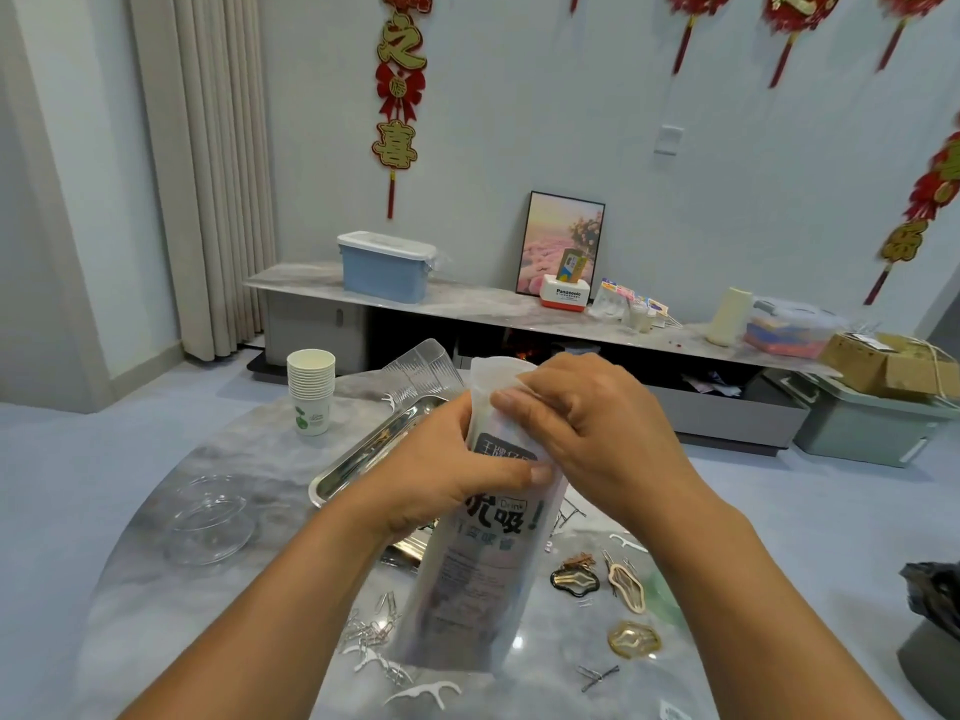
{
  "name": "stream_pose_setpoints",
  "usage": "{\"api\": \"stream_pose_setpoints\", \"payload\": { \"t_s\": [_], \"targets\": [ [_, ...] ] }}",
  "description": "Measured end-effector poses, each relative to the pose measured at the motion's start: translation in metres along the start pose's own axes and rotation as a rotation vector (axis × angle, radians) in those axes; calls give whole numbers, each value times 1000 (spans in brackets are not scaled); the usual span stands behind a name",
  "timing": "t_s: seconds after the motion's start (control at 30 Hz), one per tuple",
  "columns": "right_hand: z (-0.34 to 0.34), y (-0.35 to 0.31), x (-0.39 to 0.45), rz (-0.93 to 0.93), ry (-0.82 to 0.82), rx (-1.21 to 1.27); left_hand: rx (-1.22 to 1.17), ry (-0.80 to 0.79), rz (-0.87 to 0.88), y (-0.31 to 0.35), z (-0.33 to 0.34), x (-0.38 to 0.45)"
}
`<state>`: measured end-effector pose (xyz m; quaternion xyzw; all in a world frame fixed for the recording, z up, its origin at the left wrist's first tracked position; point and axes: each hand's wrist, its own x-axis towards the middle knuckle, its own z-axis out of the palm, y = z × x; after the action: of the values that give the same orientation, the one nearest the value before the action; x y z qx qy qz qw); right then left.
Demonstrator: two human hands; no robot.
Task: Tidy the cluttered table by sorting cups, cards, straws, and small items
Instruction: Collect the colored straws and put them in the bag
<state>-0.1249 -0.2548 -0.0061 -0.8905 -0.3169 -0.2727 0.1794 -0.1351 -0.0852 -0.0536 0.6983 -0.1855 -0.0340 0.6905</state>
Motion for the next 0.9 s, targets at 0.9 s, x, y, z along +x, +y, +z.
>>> {"api": "stream_pose_setpoints", "payload": {
  "t_s": [0.9],
  "targets": [
    [-10,12,-6,396,-24,636,-331,339,160,-11,9,10]
  ]
}}
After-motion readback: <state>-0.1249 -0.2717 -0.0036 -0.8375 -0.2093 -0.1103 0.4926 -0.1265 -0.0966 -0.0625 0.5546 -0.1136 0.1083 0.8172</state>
